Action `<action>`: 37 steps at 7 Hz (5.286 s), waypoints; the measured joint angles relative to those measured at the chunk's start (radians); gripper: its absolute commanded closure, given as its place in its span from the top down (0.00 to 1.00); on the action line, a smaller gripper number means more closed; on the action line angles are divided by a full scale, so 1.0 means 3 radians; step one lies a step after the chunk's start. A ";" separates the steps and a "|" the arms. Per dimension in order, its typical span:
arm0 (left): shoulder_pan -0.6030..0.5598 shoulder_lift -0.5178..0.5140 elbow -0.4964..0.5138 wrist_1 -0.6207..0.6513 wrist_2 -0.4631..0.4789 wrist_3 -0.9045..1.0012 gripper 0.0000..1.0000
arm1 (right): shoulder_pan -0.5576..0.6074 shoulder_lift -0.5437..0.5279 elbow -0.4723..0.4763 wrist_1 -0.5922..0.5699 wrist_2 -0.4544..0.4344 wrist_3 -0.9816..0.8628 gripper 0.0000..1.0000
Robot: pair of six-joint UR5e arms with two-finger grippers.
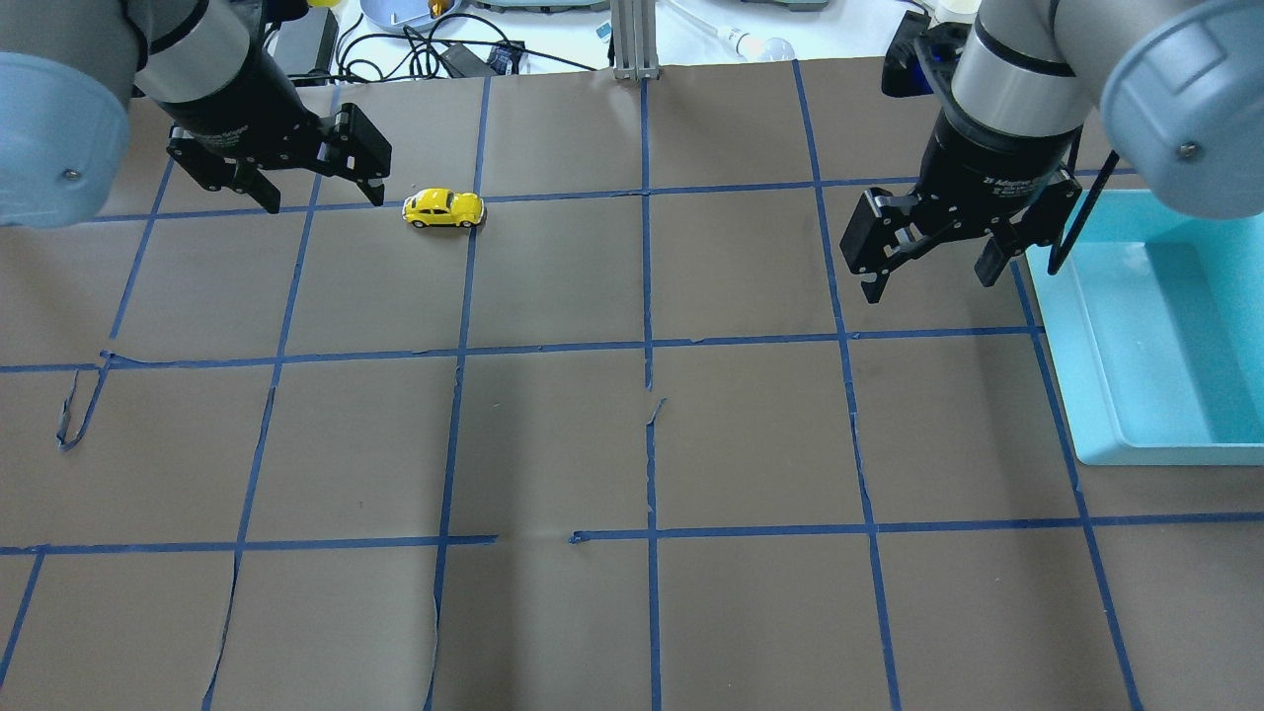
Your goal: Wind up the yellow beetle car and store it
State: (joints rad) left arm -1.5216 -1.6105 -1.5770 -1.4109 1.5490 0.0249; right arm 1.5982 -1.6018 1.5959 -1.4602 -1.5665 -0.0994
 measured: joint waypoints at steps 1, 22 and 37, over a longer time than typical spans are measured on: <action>0.0000 0.0005 -0.0010 -0.0003 0.0000 -0.0001 1.00 | -0.0004 -0.0008 0.0001 -0.0057 -0.0004 -0.0001 1.00; -0.0007 0.0031 -0.0036 -0.0011 -0.0013 0.0121 1.00 | -0.0019 -0.0060 0.0019 -0.0082 -0.0024 -0.0056 1.00; 0.0000 -0.2413 0.1116 0.1085 0.0087 0.5460 0.98 | -0.0020 -0.0060 0.0029 -0.0073 -0.0029 -0.0052 1.00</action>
State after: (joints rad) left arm -1.5217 -2.3345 -1.2422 -1.0852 1.5751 1.6628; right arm 1.5923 -1.6199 1.6045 -1.4821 -1.5752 -0.1150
